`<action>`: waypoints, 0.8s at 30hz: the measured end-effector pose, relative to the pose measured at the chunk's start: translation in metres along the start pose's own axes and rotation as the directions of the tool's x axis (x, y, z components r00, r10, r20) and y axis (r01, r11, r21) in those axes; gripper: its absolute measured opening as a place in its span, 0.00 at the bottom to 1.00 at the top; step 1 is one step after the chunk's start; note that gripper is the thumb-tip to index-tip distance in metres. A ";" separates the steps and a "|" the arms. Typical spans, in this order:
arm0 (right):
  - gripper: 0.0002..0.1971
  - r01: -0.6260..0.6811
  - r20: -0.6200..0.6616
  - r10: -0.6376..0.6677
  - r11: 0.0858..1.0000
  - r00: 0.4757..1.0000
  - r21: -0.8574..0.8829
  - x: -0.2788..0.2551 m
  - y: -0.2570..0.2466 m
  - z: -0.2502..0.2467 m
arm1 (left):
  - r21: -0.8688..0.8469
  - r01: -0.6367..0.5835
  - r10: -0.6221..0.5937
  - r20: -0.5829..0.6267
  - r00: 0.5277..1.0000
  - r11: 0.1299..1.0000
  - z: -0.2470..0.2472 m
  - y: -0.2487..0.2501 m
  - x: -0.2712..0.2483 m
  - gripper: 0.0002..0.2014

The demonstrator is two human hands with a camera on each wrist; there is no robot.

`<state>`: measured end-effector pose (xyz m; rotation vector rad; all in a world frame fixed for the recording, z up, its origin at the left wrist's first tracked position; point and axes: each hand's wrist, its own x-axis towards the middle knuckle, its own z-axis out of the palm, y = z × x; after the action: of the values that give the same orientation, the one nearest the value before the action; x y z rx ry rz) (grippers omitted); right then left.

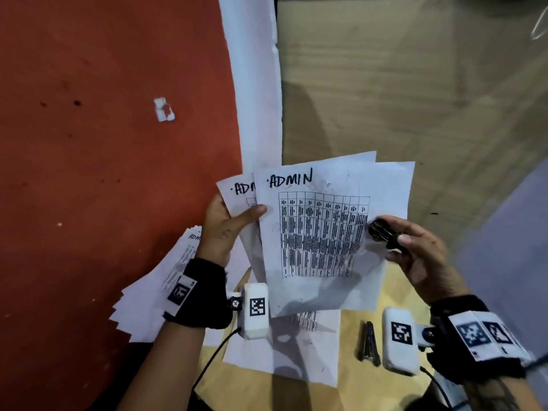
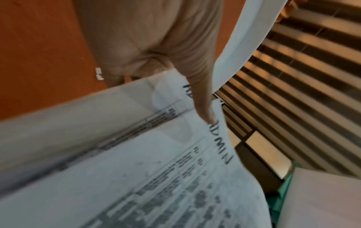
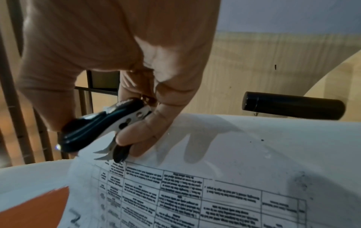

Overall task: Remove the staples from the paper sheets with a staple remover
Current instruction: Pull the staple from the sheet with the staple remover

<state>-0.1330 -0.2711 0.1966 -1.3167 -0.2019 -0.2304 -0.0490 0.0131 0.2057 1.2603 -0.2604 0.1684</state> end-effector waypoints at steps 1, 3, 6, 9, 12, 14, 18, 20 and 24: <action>0.21 0.012 -0.006 -0.012 1.000 1.000 0.004 -0.002 -0.001 0.001 | 0.002 -0.036 0.036 0.004 0.999 0.999 0.006 0.013 -0.001 0.23; 0.22 0.023 -0.010 -0.023 1.000 1.000 0.018 -0.006 -0.007 0.006 | 0.003 -0.093 0.093 0.000 0.996 0.996 0.015 0.032 -0.004 0.17; 0.21 0.040 -0.021 -0.039 0.999 0.999 0.037 -0.011 -0.015 0.016 | -0.012 -0.118 0.118 -0.032 0.992 0.993 0.024 0.047 -0.009 0.16; 0.15 0.057 -0.042 -0.056 0.998 0.998 0.025 -0.011 -0.025 0.022 | -0.079 -0.107 0.104 -0.039 0.994 0.991 0.034 0.054 -0.014 0.15; 0.27 0.068 -0.023 -0.068 0.998 0.997 0.009 -0.012 -0.034 0.025 | -0.105 -0.125 0.124 -0.013 0.992 0.987 0.046 0.068 -0.020 0.13; 0.34 0.079 -0.064 -0.078 0.997 0.995 0.019 -0.013 -0.037 0.026 | -0.098 -0.137 0.137 -0.008 0.991 0.986 0.049 0.076 -0.022 0.12; 0.35 0.118 -0.128 -0.113 0.992 0.985 0.034 -0.012 -0.044 0.028 | -0.045 -0.160 0.159 -0.018 0.987 0.986 0.048 0.085 -0.016 0.12; 0.34 0.142 -0.175 -0.139 0.990 0.975 0.004 -0.009 -0.045 0.028 | -0.013 -0.178 0.178 -0.015 0.984 0.984 0.048 0.089 -0.012 0.12; 0.34 0.312 -0.352 -0.376 0.923 0.857 -0.225 0.001 -0.047 0.039 | 0.033 -0.235 0.235 0.017 0.972 0.971 0.049 0.097 -0.009 0.12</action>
<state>-0.1460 -0.2443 0.2498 -1.3587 -0.0792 -0.8257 -0.0884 -0.0043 0.3056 1.2629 -0.4199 0.3692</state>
